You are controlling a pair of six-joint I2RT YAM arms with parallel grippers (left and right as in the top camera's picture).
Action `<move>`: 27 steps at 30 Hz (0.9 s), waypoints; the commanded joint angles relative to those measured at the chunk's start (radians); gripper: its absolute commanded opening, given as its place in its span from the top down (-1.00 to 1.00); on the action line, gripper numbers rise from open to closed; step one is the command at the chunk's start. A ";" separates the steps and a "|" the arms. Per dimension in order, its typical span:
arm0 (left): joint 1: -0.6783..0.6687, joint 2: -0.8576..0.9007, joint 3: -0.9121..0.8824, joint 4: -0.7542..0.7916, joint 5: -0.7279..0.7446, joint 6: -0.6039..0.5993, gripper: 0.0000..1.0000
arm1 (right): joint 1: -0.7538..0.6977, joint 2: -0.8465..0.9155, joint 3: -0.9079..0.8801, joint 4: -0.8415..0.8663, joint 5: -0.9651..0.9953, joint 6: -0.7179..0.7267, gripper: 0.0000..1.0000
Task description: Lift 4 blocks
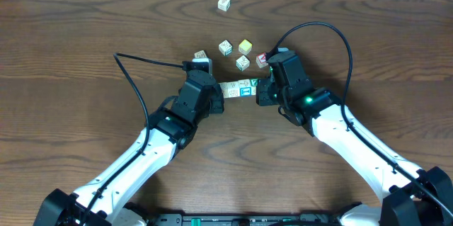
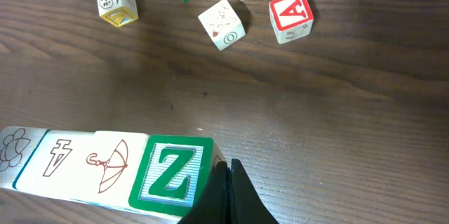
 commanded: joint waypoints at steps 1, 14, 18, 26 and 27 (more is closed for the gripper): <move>-0.062 -0.008 0.021 0.040 0.217 0.005 0.86 | 0.070 -0.023 0.020 0.034 -0.268 0.016 0.98; -0.062 -0.008 0.021 0.039 0.217 0.002 0.85 | 0.085 -0.023 0.020 0.028 -0.266 0.016 0.98; -0.062 -0.008 0.021 0.039 0.217 0.002 0.86 | 0.085 -0.023 0.020 0.028 -0.261 0.016 0.98; -0.062 -0.008 0.021 0.039 0.217 0.002 0.86 | 0.085 -0.023 0.020 0.027 -0.260 0.016 0.98; -0.062 -0.008 0.020 0.039 0.217 0.002 0.86 | 0.085 -0.023 0.020 0.027 -0.260 0.016 0.98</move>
